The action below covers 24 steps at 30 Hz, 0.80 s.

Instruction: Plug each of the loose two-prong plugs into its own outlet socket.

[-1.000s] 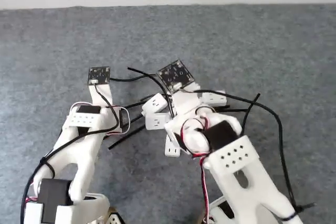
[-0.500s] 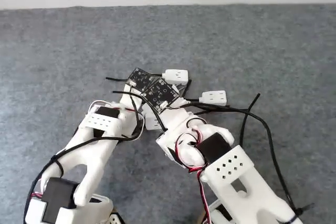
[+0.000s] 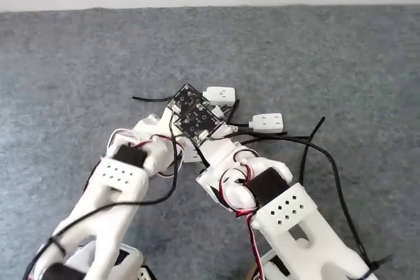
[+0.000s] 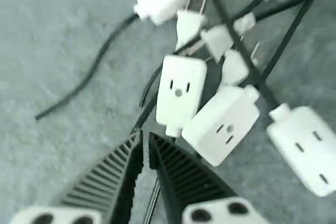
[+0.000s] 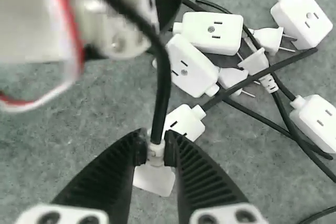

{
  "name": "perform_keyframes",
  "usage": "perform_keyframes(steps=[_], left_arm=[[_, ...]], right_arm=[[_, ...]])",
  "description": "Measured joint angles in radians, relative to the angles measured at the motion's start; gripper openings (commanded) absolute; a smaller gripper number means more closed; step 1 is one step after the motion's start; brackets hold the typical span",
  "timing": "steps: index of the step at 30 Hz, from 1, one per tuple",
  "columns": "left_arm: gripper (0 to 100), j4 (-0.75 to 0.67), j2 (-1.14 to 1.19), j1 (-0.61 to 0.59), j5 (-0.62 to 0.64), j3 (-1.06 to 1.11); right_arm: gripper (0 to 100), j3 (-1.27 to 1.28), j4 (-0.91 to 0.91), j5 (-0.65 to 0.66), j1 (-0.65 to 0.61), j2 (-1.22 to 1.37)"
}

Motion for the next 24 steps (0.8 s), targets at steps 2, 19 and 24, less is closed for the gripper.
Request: perform_keyframes(steps=[2,19,24], left_arm=[[1,0.000,-0.048,0.014,0.000,0.015],[1,-0.137,-0.101,0.068,-0.041,0.028],[1,-0.212,-0.101,0.086,-0.041,0.029]], right_arm=[[0.8,0.000,0.000,0.005,0.012,0.000],[0.8,0.028,-0.023,0.055,0.032,-0.049],[0.8,0.109,-0.063,0.080,0.040,-0.158]])
